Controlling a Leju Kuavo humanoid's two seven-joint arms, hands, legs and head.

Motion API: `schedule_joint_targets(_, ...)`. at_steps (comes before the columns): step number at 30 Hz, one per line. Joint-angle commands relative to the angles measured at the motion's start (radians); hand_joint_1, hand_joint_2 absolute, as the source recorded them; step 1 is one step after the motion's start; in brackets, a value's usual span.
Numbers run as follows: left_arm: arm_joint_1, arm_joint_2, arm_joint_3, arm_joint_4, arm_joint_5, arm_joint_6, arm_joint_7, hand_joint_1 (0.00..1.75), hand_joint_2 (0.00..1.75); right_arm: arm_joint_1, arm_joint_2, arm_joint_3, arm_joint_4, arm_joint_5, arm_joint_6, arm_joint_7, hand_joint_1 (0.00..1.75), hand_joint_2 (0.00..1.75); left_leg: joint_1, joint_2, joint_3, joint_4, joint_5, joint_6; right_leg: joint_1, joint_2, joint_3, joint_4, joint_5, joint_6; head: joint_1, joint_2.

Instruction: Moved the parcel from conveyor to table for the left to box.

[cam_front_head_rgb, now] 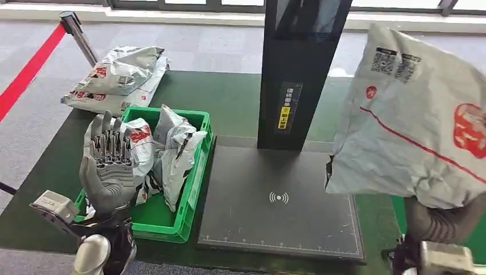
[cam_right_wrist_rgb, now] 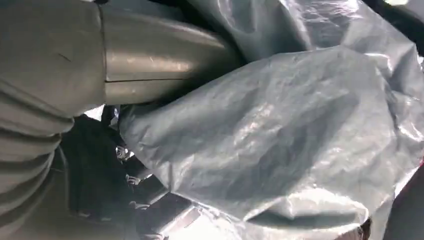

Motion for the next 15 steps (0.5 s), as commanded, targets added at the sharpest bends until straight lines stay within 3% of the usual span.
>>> schedule_joint_targets(1, -0.099, -0.007, -0.054, 0.136, 0.011, -0.016, 0.022, 0.0, 0.0, -0.222, 0.099, 0.108, 0.661, 0.055, 0.062, 0.149, 0.47, 1.75, 0.001, 0.003, 0.004, -0.003, 0.002, 0.0, 0.001, 0.005, 0.004, -0.004, 0.004, -0.001, 0.0, 0.0)
schedule_joint_targets(2, -0.112, -0.007, -0.063, 0.147, 0.011, -0.017, 0.027, 0.0, 0.0, -0.234, 0.11, 0.121, 0.742, 0.087, 0.065, 0.154, 0.02, 1.75, 0.002, 0.002, 0.004, -0.004, 0.003, 0.0, 0.002, 0.005, 0.004, -0.005, 0.004, -0.001, 0.0, 0.0)
schedule_joint_targets(5, -0.113, -0.004, -0.07, 0.146, 0.011, -0.012, 0.036, 0.0, 0.0, -0.242, 0.128, 0.149, 0.821, 0.152, 0.062, 0.184, 0.0, 1.75, 0.002, 0.001, 0.005, -0.004, 0.004, 0.0, 0.002, 0.003, 0.005, -0.005, 0.005, -0.001, 0.0, 0.0)
schedule_joint_targets(12, -0.097, -0.002, -0.064, 0.129, 0.011, -0.01, 0.037, 0.0, 0.0, -0.23, 0.132, 0.148, 0.786, 0.164, 0.099, 0.215, 0.0, 1.75, 0.001, -0.002, 0.001, -0.001, 0.004, 0.0, 0.001, 0.001, 0.002, -0.001, 0.003, -0.001, 0.0, 0.0)
schedule_joint_targets(13, -0.091, -0.002, -0.063, 0.122, 0.011, -0.009, 0.037, 0.0, 0.0, -0.236, 0.136, 0.151, 0.802, 0.158, 0.108, 0.214, 0.0, 0.0, 0.0, -0.002, 0.001, -0.001, 0.004, 0.0, 0.001, 0.001, 0.001, 0.0, 0.003, -0.001, 0.0, 0.0)
schedule_joint_targets(15, -0.074, -0.003, -0.068, 0.105, 0.007, -0.003, 0.042, 0.0, 0.0, -0.244, 0.14, 0.159, 0.808, 0.115, 0.122, 0.164, 0.0, 0.0, 0.001, -0.001, 0.001, -0.001, 0.004, 0.0, 0.001, 0.002, 0.001, -0.001, 0.003, -0.001, 0.0, 0.0)
